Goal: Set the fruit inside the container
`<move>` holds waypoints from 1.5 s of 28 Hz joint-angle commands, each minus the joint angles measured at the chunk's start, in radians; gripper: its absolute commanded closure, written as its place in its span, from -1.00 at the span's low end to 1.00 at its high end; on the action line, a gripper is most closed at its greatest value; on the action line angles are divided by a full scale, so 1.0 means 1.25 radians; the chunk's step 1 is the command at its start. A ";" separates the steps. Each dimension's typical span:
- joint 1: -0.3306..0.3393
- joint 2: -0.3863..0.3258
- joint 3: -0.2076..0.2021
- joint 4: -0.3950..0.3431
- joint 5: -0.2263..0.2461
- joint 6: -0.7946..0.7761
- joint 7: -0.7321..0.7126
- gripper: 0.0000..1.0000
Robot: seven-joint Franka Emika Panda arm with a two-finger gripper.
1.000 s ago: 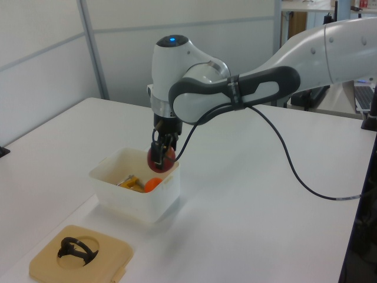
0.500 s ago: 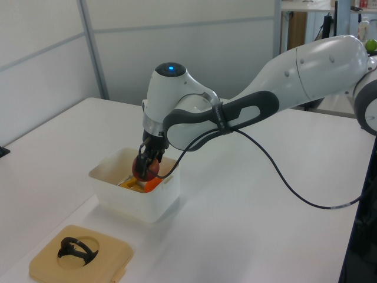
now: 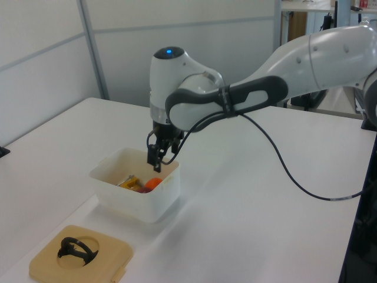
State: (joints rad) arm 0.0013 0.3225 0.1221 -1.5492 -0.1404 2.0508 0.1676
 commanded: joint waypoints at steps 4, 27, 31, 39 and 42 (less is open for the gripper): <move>-0.014 -0.076 -0.007 -0.014 0.009 -0.153 0.007 -1.00; -0.016 -0.110 -0.008 -0.012 0.010 -0.254 0.006 -1.00; -0.027 -0.118 -0.008 -0.014 0.010 -0.256 0.003 -1.00; -0.045 -0.128 -0.008 -0.014 0.040 -0.271 -0.060 -1.00; -0.053 -0.135 -0.009 -0.014 0.050 -0.271 -0.075 -1.00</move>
State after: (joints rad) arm -0.0524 0.1867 0.1187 -1.5496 -0.1151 1.7343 0.1252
